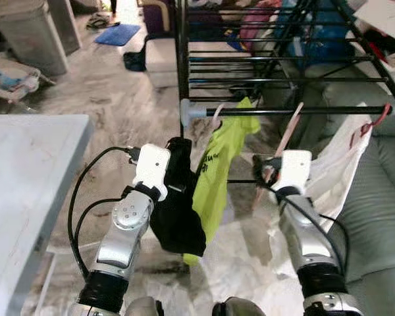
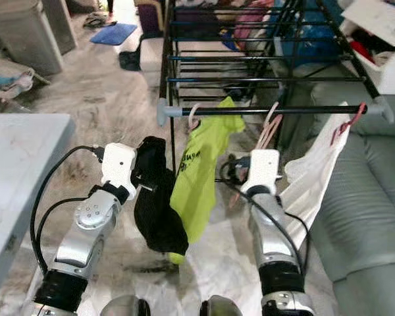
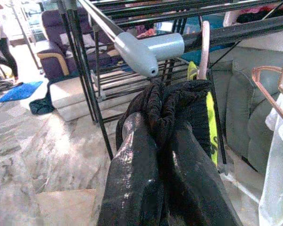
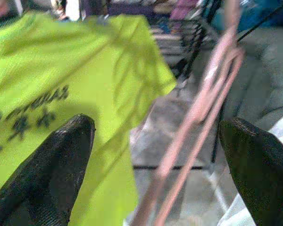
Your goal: Hang hanger
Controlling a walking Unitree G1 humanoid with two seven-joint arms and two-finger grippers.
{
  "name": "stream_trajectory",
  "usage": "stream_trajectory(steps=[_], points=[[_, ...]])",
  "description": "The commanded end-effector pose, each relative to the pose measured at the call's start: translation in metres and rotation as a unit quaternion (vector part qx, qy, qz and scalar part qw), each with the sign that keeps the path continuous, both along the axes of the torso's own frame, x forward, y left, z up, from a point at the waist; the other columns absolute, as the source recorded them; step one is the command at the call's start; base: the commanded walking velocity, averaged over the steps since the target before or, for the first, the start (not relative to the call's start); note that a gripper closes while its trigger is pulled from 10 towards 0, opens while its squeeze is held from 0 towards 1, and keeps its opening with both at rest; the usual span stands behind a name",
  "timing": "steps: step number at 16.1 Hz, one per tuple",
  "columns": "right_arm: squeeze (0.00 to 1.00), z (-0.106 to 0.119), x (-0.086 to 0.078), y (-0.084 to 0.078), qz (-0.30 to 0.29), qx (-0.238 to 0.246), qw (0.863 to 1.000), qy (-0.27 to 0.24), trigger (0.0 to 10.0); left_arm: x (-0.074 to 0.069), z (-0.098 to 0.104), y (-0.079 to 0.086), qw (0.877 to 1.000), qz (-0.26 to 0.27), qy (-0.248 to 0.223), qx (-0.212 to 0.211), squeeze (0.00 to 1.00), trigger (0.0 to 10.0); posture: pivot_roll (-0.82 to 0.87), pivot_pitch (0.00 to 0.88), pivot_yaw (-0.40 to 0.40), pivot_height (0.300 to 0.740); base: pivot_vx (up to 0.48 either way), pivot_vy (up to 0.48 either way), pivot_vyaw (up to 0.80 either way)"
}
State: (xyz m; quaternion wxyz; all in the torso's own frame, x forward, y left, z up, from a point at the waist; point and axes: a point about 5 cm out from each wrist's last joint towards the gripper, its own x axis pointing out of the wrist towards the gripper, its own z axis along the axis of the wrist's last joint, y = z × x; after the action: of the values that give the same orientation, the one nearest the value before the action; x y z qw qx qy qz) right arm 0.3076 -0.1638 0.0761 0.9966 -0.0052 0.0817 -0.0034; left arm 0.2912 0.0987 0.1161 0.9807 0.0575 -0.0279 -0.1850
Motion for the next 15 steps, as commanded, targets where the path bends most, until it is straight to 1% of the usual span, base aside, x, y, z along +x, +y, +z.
stream_trajectory(steps=[1,3,5,8,9,10,11,12,15], points=[[0.00,-0.001,0.003,0.002,0.002,-0.002,1.000,0.011,10.0,0.000,0.005,0.000,1.000,-0.004,-0.012,0.001,0.00,10.0,0.00,0.047,-0.013,0.740,0.000,0.000,0.00],[0.00,-0.004,0.004,0.001,-0.008,0.002,1.000,0.024,10.0,0.000,0.005,-0.001,1.000,-0.007,-0.011,0.001,0.00,10.0,0.00,0.047,-0.013,0.740,0.000,0.000,0.00],[0.00,-0.006,0.005,-0.006,-0.033,0.013,0.999,0.036,10.0,0.000,0.005,-0.002,1.000,-0.009,-0.011,0.000,0.00,10.0,0.00,0.044,-0.013,0.740,0.000,0.000,0.00],[0.00,-0.009,0.007,-0.020,-0.066,0.003,0.996,0.051,10.0,0.000,0.005,-0.003,1.000,-0.015,-0.010,-0.001,0.00,10.0,0.00,0.037,-0.013,0.740,0.000,0.000,0.00],[0.00,-0.012,0.006,-0.025,-0.078,-0.016,0.995,0.061,10.0,0.000,0.004,-0.003,1.000,-0.016,-0.009,0.000,0.00,10.0,0.00,0.031,-0.013,0.740,0.000,0.000,0.00],[0.00,-0.014,0.005,-0.027,-0.087,-0.020,0.994,0.066,10.0,0.000,0.004,-0.003,1.000,-0.017,-0.009,0.000,0.00,10.0,0.01,0.028,-0.013,0.740,0.000,0.000,0.00],[0.00,-0.015,0.005,-0.029,-0.094,-0.006,0.993,0.070,10.0,0.000,0.004,-0.004,1.000,-0.017,-0.009,0.000,0.00,10.0,0.01,0.028,-0.013,0.740,0.000,0.000,0.00],[0.00,-0.015,0.005,-0.031,-0.101,-0.005,0.993,0.069,10.0,0.001,0.004,-0.004,1.000,-0.018,-0.010,0.000,0.00,10.0,0.01,0.023,-0.011,0.740,0.000,0.000,0.00],[0.00,-0.013,0.008,-0.033,-0.109,-0.017,0.992,0.066,10.0,0.002,0.005,-0.003,1.000,-0.020,-0.011,0.001,0.00,10.0,0.01,0.020,-0.008,0.740,0.000,0.000,0.00]])
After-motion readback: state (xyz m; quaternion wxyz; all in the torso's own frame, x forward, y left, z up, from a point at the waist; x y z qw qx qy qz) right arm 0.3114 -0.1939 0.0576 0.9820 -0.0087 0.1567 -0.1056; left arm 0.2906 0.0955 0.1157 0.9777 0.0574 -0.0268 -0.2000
